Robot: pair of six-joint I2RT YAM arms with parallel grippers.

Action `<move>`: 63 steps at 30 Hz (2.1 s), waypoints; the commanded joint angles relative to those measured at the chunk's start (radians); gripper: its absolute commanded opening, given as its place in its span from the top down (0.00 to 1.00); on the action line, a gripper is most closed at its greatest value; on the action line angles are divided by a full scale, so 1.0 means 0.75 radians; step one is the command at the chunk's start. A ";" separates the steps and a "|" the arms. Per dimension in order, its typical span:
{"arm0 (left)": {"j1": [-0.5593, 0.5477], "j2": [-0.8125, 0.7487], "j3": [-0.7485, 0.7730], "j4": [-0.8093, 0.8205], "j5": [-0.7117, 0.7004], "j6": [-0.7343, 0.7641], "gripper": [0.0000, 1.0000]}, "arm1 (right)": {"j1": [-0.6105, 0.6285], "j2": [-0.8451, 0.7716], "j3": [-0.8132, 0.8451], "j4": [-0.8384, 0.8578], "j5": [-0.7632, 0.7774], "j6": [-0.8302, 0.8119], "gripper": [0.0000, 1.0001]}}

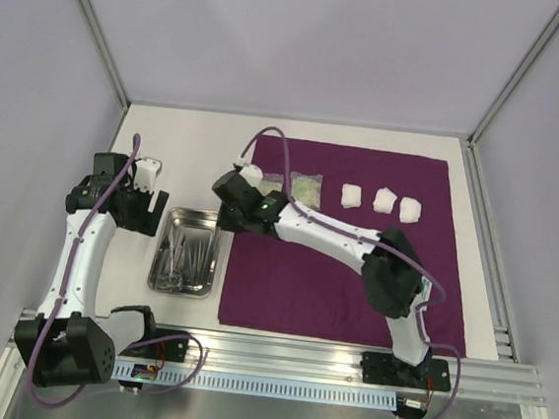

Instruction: Prepare the surgical pack

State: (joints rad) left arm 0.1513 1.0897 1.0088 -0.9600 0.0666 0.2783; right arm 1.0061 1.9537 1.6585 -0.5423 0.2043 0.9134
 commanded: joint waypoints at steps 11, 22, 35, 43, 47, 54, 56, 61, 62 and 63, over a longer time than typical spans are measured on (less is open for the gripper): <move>0.005 -0.052 -0.018 0.038 -0.025 0.020 0.13 | 0.192 0.359 0.306 -0.130 0.051 0.236 1.00; 0.005 -0.070 -0.036 0.047 -0.031 0.036 0.13 | 0.201 0.445 0.392 -0.226 0.104 0.226 0.99; 0.005 -0.068 -0.036 0.047 -0.038 0.036 0.13 | 0.197 0.545 0.468 -0.291 0.063 0.197 1.00; 0.005 -0.064 -0.036 0.047 -0.038 0.034 0.13 | 0.190 0.549 0.474 -0.283 0.057 0.195 0.97; 0.005 -0.064 -0.034 0.049 -0.038 0.034 0.13 | 0.190 0.545 0.474 -0.275 0.043 0.195 0.87; 0.005 -0.066 -0.020 0.034 -0.029 0.032 0.13 | 0.170 0.510 0.468 -0.228 0.016 0.195 0.79; 0.003 -0.068 -0.016 0.028 -0.027 0.030 0.13 | 0.170 0.471 0.462 -0.218 0.032 0.179 0.79; 0.003 -0.060 0.005 0.012 0.001 0.014 0.13 | 0.162 0.351 0.433 -0.126 0.020 0.116 0.76; 0.005 -0.058 0.017 0.006 0.005 0.007 0.13 | 0.158 0.328 0.405 -0.106 0.000 0.103 0.75; 0.003 -0.052 0.025 0.000 0.011 0.003 0.13 | 0.152 0.302 0.393 -0.089 -0.010 0.075 0.74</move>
State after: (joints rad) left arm 0.1513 1.0554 0.9802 -0.9485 0.0502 0.2920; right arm 1.1286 2.3112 1.9598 -0.6975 0.2096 1.0260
